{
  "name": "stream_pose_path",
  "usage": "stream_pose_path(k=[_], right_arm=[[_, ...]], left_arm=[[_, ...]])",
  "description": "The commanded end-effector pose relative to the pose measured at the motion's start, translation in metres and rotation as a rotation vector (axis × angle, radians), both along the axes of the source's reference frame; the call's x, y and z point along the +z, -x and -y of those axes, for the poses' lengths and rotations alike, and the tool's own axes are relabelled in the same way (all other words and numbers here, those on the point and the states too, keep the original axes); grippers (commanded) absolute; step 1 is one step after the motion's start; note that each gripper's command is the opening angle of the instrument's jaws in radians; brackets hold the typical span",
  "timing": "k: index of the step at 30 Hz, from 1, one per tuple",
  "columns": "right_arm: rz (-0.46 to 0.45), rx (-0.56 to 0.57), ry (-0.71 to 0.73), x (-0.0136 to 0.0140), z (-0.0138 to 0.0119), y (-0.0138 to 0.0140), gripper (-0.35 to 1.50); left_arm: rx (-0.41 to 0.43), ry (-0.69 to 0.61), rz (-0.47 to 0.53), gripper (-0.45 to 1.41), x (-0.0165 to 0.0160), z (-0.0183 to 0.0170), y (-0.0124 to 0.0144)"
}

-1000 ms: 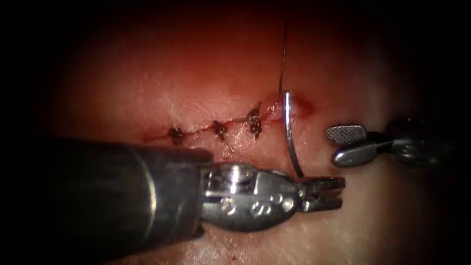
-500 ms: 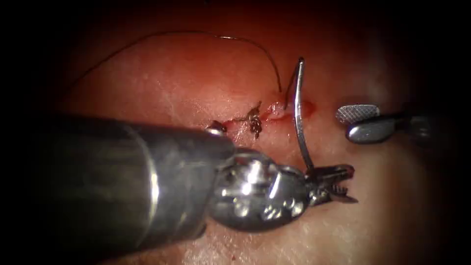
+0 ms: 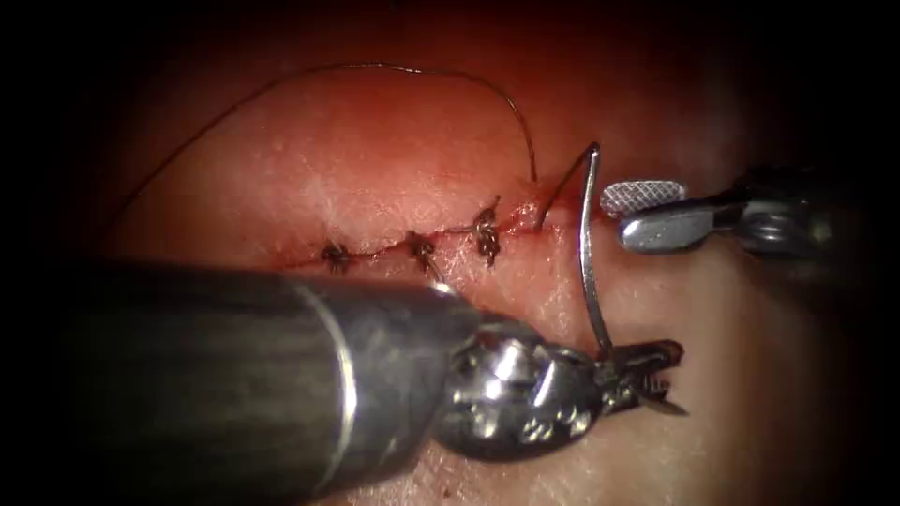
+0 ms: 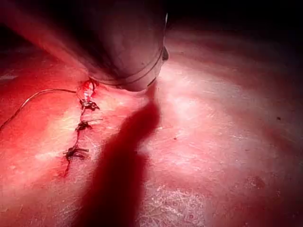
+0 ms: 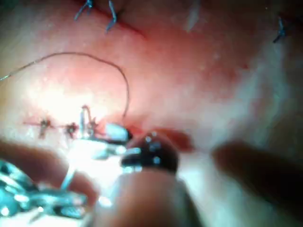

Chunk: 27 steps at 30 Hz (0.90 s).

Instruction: Wound Closure

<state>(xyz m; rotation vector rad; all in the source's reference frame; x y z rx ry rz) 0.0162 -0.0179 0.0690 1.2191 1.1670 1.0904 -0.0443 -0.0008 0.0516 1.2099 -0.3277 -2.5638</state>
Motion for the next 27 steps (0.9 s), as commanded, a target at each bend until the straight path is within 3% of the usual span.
stream_pose_path(k=[1,11,22,23,25,26,27], right_arm=[[-0.008,-0.01,0.001,0.0004,0.0007,-0.0011,0.79],[-0.017,-0.018,-0.013,0.0006,0.0012,-0.0018,0.79],[-0.05,-0.058,-0.044,0.0006,0.002,-0.003,0.66],[-0.054,-0.064,-0.043,0.0006,0.0021,-0.003,0.59],[-0.059,-0.07,-0.042,0.0007,0.0022,-0.003,0.21],[-0.062,-0.074,-0.042,0.0007,0.0022,-0.003,-0.13],[-0.067,-0.076,-0.042,0.0008,0.0021,-0.003,-0.35]], left_arm=[[0.002,-0.001,0.0,-0.45,0.0005,0.0002,0.0006],[0.006,-0.002,0.0,-0.45,0.0006,0.0005,0.0008],[0.011,-0.004,0.001,-0.45,0.0007,0.0006,0.001],[0.01,-0.004,0.001,-0.45,0.0007,0.0006,0.001],[0.011,-0.004,0.001,-0.45,0.0007,0.0007,0.001],[0.011,-0.004,0.001,-0.45,0.0006,0.0007,0.001],[0.012,-0.005,0.003,-0.45,0.0006,0.0007,0.001]])
